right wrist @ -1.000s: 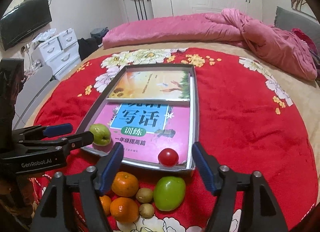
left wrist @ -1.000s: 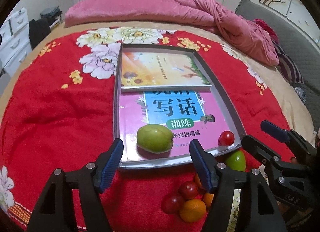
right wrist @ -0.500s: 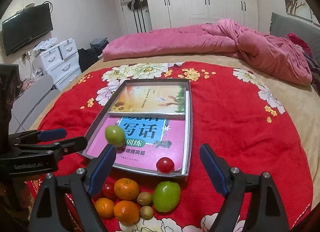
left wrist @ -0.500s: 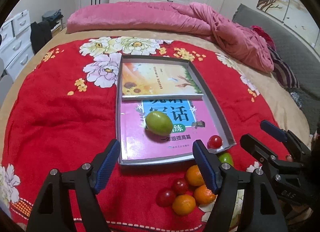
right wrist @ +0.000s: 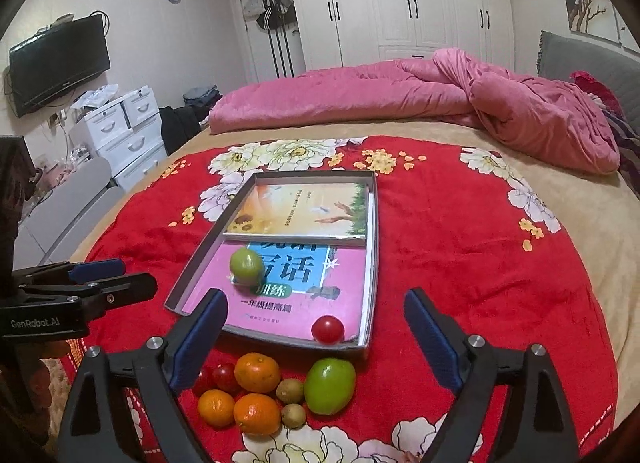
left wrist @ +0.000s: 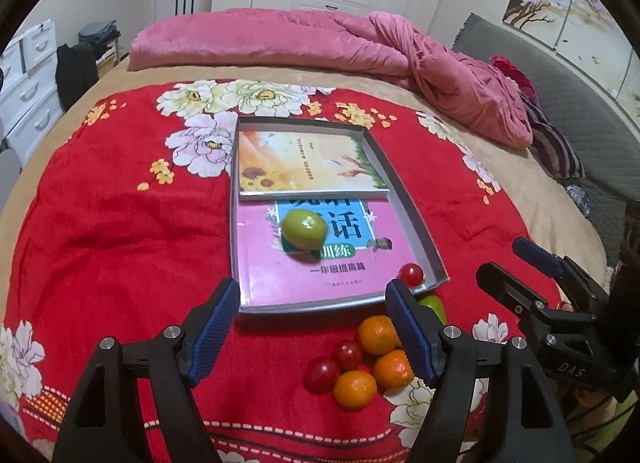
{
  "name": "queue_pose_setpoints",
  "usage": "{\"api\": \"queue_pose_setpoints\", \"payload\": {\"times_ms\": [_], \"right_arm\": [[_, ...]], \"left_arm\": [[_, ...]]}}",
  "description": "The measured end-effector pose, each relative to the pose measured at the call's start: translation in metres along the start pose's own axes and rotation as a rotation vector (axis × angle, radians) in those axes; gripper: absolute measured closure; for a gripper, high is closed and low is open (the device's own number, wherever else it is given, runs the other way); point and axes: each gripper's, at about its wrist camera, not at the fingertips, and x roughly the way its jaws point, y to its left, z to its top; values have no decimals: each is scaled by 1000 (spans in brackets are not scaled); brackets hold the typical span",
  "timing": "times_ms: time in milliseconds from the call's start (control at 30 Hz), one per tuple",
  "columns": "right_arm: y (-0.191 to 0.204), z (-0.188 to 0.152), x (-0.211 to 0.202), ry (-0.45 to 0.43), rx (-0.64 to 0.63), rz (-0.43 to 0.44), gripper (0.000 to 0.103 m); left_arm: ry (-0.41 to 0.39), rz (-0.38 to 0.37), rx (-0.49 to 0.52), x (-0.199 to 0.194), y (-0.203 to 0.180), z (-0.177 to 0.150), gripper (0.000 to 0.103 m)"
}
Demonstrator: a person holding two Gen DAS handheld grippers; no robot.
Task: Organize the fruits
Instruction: 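Withdraw both open tools from the tray back toward the fruit cluster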
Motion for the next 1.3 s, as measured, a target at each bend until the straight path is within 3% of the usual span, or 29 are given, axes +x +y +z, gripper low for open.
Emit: {"api": "queue_pose_setpoints", "payload": {"times_ms": [1300], "right_arm": [[0, -49, 11, 148, -35, 30, 10]], "left_arm": [[259, -69, 85, 38, -23, -76, 26]]}}
